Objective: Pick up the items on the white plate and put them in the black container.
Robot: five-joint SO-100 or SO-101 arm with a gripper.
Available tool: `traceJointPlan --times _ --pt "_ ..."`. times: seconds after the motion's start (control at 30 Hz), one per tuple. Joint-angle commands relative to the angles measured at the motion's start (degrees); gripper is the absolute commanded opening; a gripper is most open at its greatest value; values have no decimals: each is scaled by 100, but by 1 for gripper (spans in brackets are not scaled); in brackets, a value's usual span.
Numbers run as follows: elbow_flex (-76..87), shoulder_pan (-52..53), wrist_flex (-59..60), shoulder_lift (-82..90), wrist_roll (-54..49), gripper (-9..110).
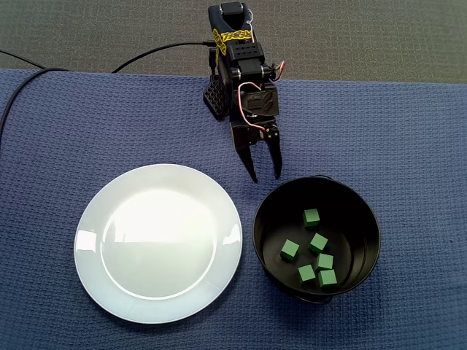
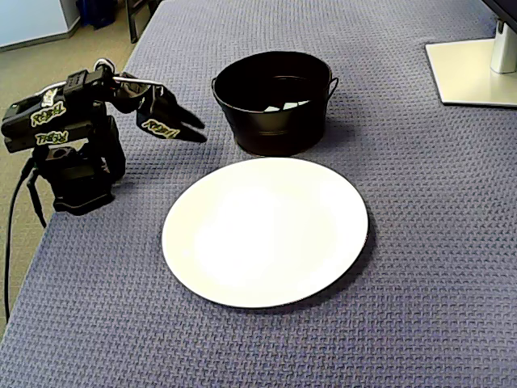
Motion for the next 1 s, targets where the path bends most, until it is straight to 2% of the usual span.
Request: traceJointPlan --times 0.0,0.27,0.53,0.6,0.97 --pt "-18 -97 967 132 -352 6" --pt "-18 44 2795 255 -1160 0" --pt "-18 114 4034 352 -1222 0" --pt "-18 132 4061 352 -914 2" --pt "-18 624 4061 352 -879 4"
